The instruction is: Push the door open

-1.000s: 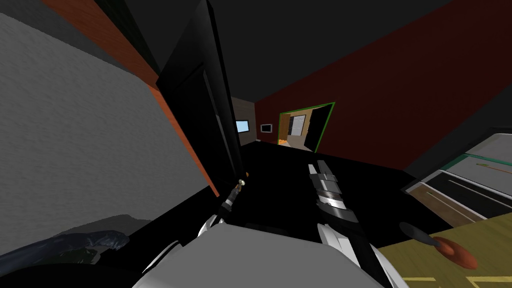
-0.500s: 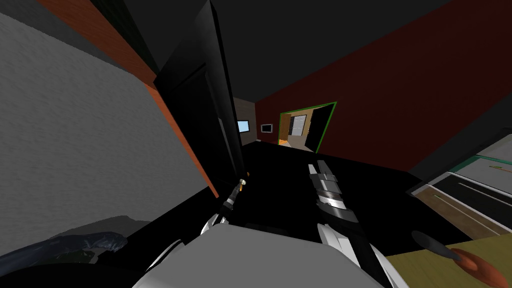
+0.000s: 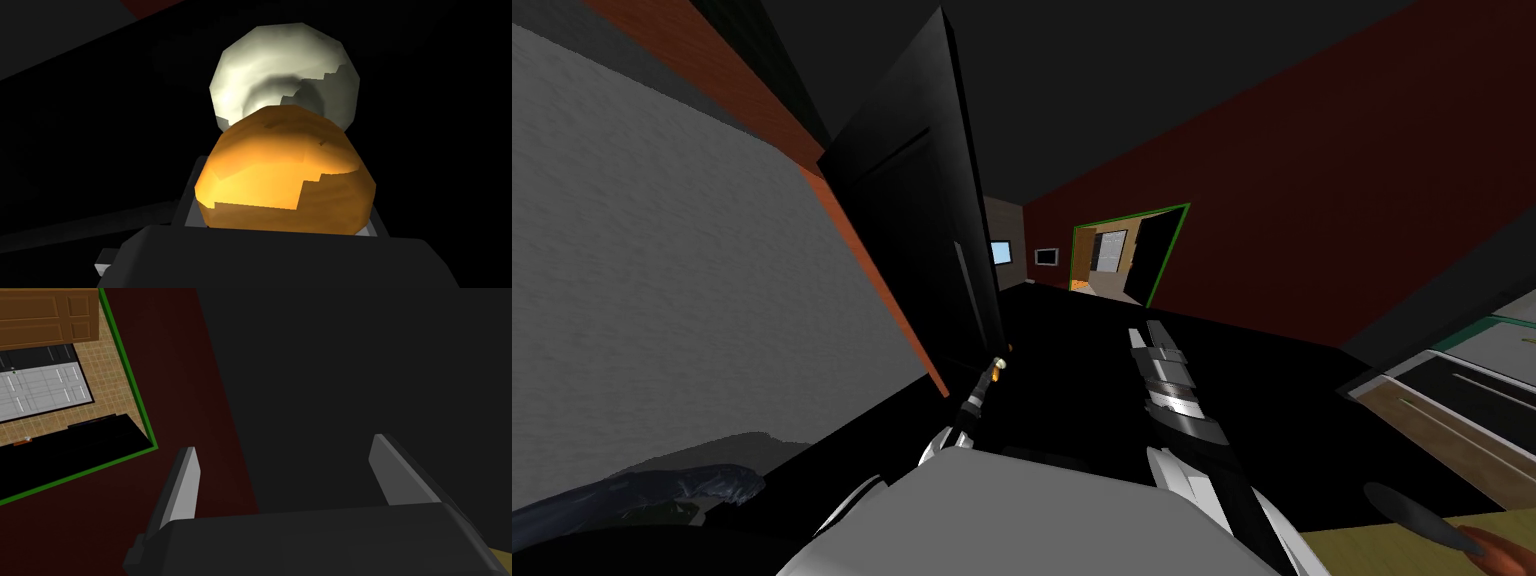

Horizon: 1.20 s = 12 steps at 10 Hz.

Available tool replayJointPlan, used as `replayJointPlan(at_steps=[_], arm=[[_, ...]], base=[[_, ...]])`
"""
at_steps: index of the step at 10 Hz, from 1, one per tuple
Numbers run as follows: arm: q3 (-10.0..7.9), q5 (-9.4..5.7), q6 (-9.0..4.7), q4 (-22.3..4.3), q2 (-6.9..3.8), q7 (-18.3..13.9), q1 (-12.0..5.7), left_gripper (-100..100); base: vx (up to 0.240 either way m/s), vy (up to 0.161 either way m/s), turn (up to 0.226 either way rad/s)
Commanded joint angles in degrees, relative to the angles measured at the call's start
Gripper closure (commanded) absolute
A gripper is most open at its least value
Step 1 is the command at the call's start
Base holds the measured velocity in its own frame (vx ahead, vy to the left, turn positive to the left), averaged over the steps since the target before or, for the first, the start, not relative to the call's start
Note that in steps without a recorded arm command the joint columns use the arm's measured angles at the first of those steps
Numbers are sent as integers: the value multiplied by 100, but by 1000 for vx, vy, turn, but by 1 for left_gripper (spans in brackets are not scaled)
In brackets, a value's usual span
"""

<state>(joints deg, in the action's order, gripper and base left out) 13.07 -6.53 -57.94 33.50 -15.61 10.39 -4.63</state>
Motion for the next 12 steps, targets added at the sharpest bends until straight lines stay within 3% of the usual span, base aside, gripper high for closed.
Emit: replayJointPlan(at_steps=[1,4,6,12], arm=[[-25,-103,32,10,26,-286,-40,100],[-20,-177,62,9,71,-569,-62,100],[-12,-329,124,7,165,-955,-108,100],[1,-558,217,4,306,-1768,-178,100]], base=[[53,-3,15],[39,0,9],[51,-4,24],[48,-1,14]])
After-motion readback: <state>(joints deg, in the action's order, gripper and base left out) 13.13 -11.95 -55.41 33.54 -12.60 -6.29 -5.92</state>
